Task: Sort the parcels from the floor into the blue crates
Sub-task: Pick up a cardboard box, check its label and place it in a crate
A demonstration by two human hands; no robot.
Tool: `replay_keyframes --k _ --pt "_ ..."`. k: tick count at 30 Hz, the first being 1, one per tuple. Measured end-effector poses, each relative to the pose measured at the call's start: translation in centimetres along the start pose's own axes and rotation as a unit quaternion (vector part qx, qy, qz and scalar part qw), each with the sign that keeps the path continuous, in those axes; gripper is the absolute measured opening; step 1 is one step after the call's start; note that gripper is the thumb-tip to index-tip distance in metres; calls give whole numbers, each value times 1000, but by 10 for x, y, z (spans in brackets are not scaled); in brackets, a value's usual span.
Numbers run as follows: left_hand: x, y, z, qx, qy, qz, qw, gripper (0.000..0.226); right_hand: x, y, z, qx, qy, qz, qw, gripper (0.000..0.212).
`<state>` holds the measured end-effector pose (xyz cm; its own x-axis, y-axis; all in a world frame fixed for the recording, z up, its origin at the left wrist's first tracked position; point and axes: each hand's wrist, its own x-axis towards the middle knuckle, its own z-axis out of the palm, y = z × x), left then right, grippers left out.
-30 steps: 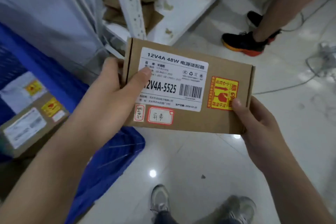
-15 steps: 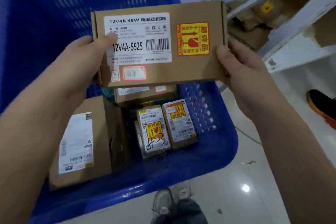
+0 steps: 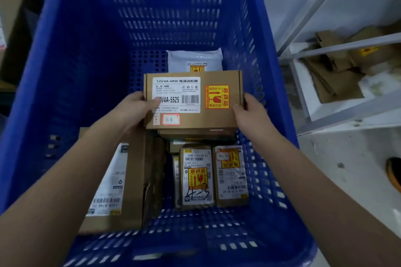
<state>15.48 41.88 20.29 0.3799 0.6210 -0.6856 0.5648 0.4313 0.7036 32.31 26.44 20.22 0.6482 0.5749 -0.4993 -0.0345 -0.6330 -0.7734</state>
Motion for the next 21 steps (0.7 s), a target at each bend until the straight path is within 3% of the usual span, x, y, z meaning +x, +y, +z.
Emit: replay_keyframes --k 6,13,15,18,21 --pt "32 -6 16 103 -19 3 994 31 18 14 19 -70 34 61 995 39" --pt "59 -10 9 212 -34 17 977 31 25 28 37 -244 83 26 966 45" --pt "64 -12 8 218 -39 13 975 33 24 27 39 -371 111 6 922 44" --pt "66 -12 7 230 -57 -9 972 37 20 23 45 -578 133 -38 804 30" --pt "66 -8 10 299 -20 -38 953 64 17 16 49 -625 130 -38 769 27"
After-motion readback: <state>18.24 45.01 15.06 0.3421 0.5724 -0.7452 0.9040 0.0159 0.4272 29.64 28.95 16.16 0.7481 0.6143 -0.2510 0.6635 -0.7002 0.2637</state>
